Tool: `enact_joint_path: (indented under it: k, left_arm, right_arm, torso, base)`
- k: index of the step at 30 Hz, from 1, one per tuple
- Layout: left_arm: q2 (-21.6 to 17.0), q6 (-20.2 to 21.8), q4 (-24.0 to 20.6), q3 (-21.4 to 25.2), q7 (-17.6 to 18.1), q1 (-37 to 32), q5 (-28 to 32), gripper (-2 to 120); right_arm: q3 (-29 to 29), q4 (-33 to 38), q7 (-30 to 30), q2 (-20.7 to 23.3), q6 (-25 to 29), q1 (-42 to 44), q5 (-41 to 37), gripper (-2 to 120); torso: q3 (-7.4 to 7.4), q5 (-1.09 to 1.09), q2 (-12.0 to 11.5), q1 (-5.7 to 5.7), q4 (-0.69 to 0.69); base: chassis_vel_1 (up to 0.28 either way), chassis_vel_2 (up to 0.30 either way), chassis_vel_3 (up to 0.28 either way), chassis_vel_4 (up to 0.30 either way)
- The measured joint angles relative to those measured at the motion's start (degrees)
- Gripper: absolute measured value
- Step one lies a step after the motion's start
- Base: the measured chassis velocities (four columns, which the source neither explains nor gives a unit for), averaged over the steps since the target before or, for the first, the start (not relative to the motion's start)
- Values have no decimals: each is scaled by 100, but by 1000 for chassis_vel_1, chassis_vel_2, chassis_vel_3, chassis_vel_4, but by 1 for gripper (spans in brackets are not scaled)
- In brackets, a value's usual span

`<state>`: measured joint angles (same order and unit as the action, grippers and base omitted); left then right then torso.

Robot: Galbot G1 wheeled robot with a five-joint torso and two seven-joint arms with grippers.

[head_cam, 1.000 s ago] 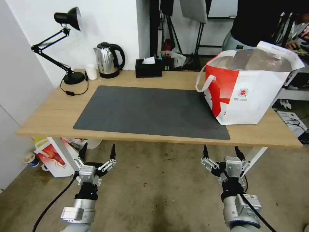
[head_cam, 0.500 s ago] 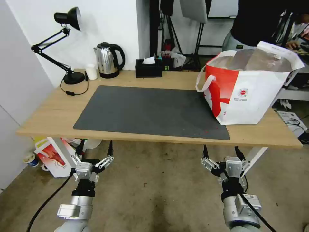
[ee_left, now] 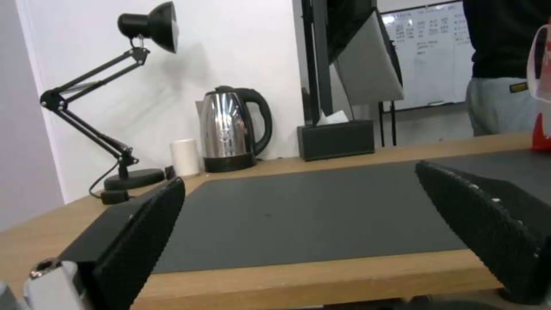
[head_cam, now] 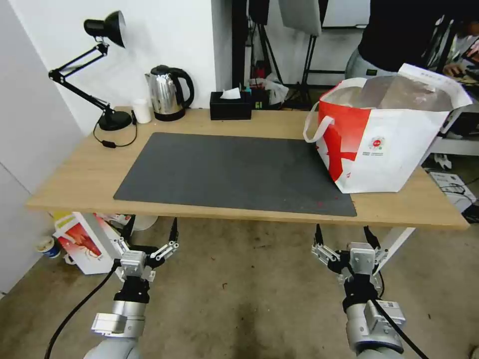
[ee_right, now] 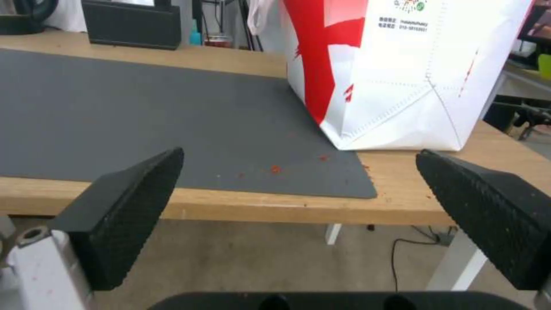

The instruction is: Pick up the trash from the table and place it into the takeout bag.

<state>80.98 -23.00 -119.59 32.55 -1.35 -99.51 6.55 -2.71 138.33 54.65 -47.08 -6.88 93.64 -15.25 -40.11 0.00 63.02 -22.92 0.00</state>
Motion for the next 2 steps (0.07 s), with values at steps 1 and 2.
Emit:
enact_joint_path:
  k: [1,2]
  left_arm:
    - [0,0,0,0,0,0,0,100]
    - [0,0,0,-1,0,0,0,100]
  right_arm:
    - [0,0,0,0,0,0,0,100]
    - [0,0,0,0,0,0,0,100]
  torso:
    - [0,0,0,0,0]
    - [0,0,0,0,0]
  base:
    - [0,0,0,0]
    - [0,0,0,0]
